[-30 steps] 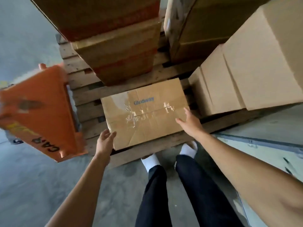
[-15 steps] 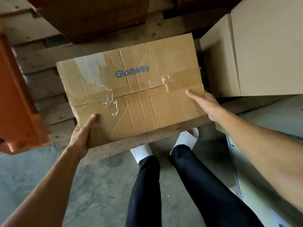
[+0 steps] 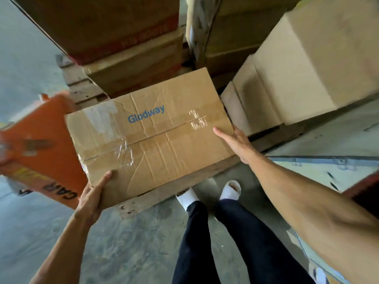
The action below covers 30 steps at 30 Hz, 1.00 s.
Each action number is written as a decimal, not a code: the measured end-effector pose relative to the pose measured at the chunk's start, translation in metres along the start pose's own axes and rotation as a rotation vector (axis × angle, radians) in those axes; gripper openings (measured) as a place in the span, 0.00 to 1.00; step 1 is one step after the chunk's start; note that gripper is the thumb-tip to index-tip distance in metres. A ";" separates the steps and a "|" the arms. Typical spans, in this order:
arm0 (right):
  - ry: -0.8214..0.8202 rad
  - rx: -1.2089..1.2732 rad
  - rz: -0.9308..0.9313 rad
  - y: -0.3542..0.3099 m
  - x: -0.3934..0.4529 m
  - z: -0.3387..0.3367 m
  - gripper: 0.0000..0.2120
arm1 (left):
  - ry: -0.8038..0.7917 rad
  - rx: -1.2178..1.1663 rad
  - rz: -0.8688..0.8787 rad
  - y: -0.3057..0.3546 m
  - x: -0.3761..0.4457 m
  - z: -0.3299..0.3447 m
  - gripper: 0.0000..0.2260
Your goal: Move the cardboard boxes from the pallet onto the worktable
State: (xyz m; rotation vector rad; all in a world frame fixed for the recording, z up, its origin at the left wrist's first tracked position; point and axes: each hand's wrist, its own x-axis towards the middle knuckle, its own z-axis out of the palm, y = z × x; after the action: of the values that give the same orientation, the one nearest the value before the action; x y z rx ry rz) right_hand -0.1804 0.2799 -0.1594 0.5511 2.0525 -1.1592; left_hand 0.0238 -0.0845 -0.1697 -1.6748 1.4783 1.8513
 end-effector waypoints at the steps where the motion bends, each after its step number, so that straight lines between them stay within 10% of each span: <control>1: 0.006 0.020 -0.030 -0.014 -0.029 -0.006 0.33 | -0.002 -0.004 0.025 0.015 -0.024 -0.011 0.22; 12: 0.109 0.223 -0.202 -0.031 -0.231 -0.069 0.32 | -0.134 0.006 0.279 0.069 -0.199 -0.052 0.10; 17: 0.221 0.419 -0.260 -0.007 -0.330 -0.106 0.30 | -0.327 0.060 0.451 0.076 -0.270 -0.069 0.22; 22: 0.320 0.519 -0.251 0.008 -0.415 -0.154 0.52 | -0.436 0.053 0.530 0.098 -0.338 -0.050 0.34; 30: 0.554 0.647 -0.347 0.013 -0.499 -0.238 0.39 | -0.679 0.058 0.627 0.144 -0.419 0.040 0.23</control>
State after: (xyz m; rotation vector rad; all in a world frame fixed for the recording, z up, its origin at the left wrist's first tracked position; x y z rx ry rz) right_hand 0.0699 0.4802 0.2907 0.9274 2.2569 -2.0968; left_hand 0.0265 0.0596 0.2507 -0.4402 1.7895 2.2993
